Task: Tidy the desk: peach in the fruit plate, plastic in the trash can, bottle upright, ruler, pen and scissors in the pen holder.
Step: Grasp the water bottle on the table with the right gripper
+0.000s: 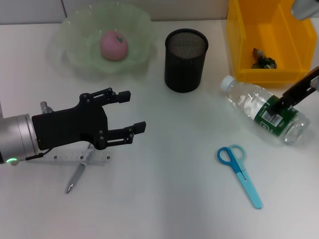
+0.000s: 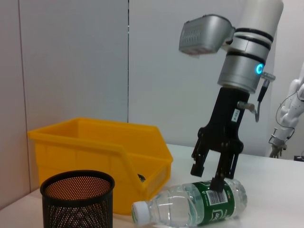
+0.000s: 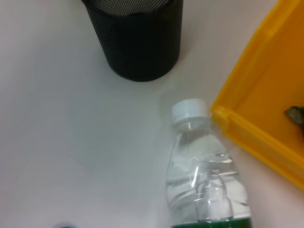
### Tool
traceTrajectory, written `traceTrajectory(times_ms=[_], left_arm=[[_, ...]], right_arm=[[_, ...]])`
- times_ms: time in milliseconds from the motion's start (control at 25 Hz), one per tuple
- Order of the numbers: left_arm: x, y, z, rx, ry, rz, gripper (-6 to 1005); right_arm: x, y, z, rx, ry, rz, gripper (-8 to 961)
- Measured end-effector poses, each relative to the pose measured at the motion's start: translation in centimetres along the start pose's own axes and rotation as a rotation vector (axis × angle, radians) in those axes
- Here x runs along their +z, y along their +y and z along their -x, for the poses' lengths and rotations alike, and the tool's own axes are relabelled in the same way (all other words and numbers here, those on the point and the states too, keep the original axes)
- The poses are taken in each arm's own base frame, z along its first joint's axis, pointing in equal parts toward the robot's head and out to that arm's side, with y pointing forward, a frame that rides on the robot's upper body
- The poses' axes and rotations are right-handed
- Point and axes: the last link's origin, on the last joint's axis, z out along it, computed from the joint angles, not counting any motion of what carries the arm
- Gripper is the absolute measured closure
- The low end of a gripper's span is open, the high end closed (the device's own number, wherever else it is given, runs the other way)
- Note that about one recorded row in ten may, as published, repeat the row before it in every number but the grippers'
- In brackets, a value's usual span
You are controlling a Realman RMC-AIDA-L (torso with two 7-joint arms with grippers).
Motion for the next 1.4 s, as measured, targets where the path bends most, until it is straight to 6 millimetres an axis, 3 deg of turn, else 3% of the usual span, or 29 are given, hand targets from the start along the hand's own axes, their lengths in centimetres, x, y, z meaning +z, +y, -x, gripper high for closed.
traceTrajectory(times_ms=[120,840,1400], left_arm=[[0.0,0.0,0.0,0.001,0.000,0.000,203],[0.1,-0.1,-0.1,0.003,0.000,0.001,204],[0.2,-0.2,-0.1,0.004,-0.002,-0.006,204]], right_arm=[[1.1,0.4,0.2,-0.022,0.016,-0.013,183],[3.4,0.5,0.4,-0.025,0.036,-0.016,179],[4.0,1.0,0.2,-0.052,0.045,-0.009,181]])
